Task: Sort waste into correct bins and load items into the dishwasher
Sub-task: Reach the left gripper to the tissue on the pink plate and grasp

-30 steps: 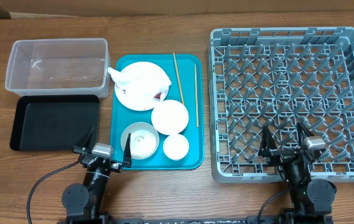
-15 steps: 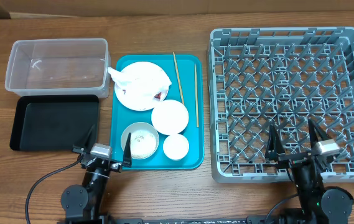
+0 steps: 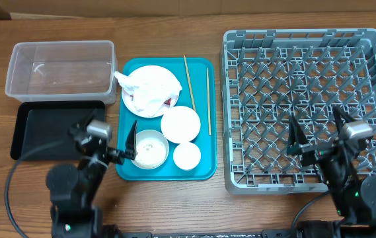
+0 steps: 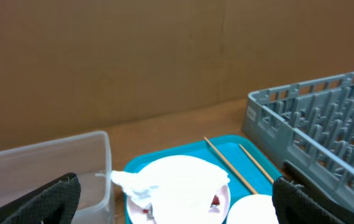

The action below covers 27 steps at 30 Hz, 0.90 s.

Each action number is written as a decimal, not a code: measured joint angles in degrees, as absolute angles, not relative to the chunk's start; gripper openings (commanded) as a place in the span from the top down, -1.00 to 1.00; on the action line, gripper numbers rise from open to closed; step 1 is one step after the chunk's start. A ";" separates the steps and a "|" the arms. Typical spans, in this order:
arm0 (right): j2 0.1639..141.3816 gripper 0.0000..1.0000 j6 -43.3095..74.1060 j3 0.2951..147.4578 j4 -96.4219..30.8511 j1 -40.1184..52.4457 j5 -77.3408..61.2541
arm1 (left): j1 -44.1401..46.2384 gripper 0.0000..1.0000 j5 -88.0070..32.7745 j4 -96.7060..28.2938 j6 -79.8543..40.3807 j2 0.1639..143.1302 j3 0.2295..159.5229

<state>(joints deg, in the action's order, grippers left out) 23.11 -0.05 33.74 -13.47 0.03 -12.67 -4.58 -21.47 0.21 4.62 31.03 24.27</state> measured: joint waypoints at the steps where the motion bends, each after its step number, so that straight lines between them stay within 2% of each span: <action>1: 24.01 -1.00 -0.05 34.70 -13.76 0.03 -12.69 | -4.58 -1.00 -21.91 -0.51 4.60 33.63 26.52; 5: 30.37 -1.00 -0.08 41.82 -18.85 0.03 -12.91 | -4.58 -1.00 -24.12 -6.66 4.60 45.45 38.04; 13: 42.65 -1.00 -2.83 52.71 -27.79 0.03 -13.28 | -4.58 -0.99 -26.70 -26.74 4.80 66.15 65.19; 22: 58.85 -1.00 -5.39 67.11 -40.42 0.03 -14.87 | -4.32 -1.00 -23.92 -58.83 5.06 87.50 99.37; 27: 63.13 -1.00 -5.45 67.68 -42.70 0.03 -21.34 | -3.92 -0.99 -24.91 -62.22 4.51 93.43 102.91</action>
<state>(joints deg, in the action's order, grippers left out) 63.13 -5.45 67.68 -42.70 0.03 -21.34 -3.92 -24.91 -62.22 4.51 93.43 102.91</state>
